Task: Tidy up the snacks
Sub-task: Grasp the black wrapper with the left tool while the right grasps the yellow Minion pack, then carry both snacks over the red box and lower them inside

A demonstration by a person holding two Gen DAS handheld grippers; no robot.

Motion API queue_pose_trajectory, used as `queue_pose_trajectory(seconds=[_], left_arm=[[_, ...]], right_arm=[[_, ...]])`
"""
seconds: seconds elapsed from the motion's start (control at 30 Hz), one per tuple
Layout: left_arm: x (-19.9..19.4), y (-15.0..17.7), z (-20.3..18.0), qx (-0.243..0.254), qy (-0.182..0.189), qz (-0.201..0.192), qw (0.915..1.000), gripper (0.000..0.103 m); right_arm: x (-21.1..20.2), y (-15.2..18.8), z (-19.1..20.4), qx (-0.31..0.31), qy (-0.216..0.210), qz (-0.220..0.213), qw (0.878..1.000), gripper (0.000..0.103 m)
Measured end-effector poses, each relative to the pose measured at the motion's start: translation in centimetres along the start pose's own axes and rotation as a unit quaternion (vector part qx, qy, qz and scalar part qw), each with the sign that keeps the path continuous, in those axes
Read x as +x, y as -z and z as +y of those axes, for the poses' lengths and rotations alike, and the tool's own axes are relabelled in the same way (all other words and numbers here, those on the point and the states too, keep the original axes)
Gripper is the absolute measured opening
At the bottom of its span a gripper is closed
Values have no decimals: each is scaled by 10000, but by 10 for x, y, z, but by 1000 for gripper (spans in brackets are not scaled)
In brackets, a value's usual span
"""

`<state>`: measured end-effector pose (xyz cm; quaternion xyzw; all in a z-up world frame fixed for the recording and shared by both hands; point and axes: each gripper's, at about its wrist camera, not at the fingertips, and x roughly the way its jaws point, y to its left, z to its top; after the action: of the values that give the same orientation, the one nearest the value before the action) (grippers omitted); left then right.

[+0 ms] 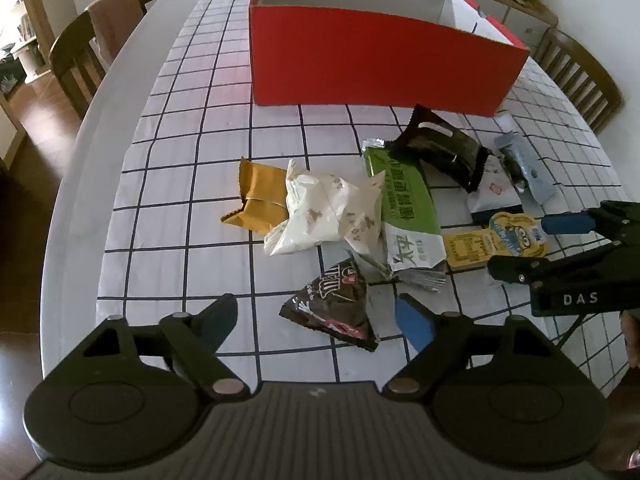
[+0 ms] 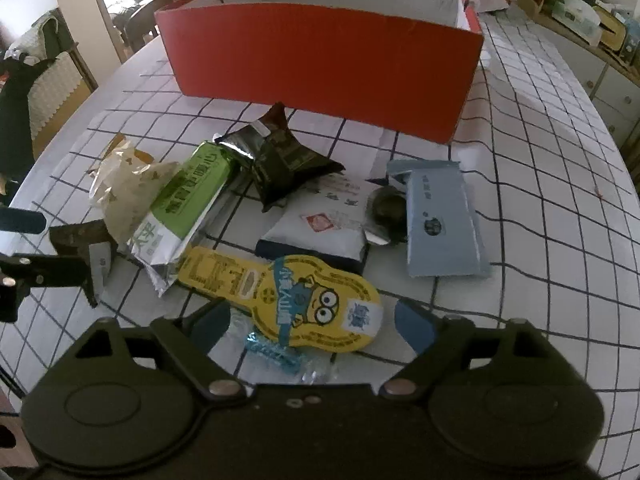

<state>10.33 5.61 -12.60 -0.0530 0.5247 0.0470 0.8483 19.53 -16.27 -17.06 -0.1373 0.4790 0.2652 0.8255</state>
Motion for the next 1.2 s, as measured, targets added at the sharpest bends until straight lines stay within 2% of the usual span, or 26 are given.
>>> queue_pose_trajectory(seconds=[0.27,0.4,0.47,0.6,0.93,1.2], left_arm=[[14,-5,2,-87,62,233,9997,68],[17,-7,3,-146,139,263,9995,63],[18,-7,3,-171,173,296,9993,56],[20,-7,6,-281,259,343,9987,49],[14,-3,15,-533,383,368,9972,48],[-2,3,19,-622,442,169,9969,48]], right_arm=[[7,-3,3,129,89,56,9999,86],[5,-6,2,230,142,43,9996,75],[4,-6,2,255,150,23,9996,69],[1,-4,1,338,131,-9,9993,67],[-12,-3,-3,437,89,-84,9990,67],[-38,-1,-1,498,38,-287,9983,67]])
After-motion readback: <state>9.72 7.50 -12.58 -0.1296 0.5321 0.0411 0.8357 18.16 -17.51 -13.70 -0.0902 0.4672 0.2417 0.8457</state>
